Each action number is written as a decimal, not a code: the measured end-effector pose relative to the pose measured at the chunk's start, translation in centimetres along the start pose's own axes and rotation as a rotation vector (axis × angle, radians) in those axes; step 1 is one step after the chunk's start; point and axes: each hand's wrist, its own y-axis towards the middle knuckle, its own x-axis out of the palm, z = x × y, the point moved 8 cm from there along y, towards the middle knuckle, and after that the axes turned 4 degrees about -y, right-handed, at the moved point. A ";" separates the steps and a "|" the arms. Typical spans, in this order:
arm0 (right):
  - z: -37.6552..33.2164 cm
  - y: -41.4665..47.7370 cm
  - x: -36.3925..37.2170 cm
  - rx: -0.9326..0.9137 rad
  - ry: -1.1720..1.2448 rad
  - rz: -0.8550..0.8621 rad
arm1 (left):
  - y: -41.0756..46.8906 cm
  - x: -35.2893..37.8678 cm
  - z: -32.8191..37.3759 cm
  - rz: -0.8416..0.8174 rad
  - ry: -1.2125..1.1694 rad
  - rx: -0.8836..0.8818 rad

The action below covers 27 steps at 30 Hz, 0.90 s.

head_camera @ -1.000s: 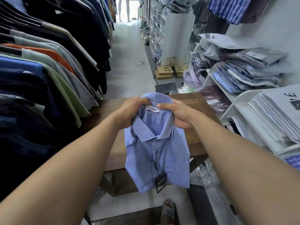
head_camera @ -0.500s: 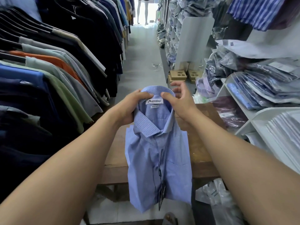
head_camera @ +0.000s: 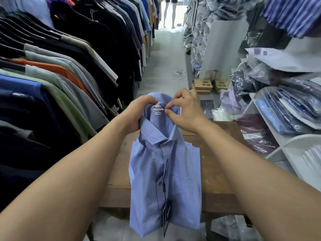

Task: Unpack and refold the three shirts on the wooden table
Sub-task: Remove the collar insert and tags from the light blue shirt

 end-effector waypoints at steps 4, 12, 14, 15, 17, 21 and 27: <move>0.8 0.3 1.0 0.015 0.067 -0.061 | 0.4 -0.2 -0.2 0.055 0.004 -0.005; 0.6 0.1 1.8 -0.038 0.154 -0.070 | 0.6 0.3 -0.3 0.060 -0.057 0.001; 0.6 -0.1 2.1 -0.040 0.198 -0.063 | 0.8 0.0 -0.6 0.064 -0.059 -0.007; 0.6 -0.2 2.5 -0.036 0.216 -0.071 | 0.8 0.1 -0.6 0.067 -0.055 -0.001; 0.7 -0.1 3.3 -0.017 0.241 -0.111 | 1.1 0.1 -0.4 0.080 -0.028 0.060; 2.0 0.2 4.5 0.093 0.348 -0.185 | 1.6 -1.4 0.2 0.236 0.058 0.173; 2.9 0.3 4.7 0.196 0.444 -0.194 | 1.2 -1.9 0.3 0.310 0.214 0.196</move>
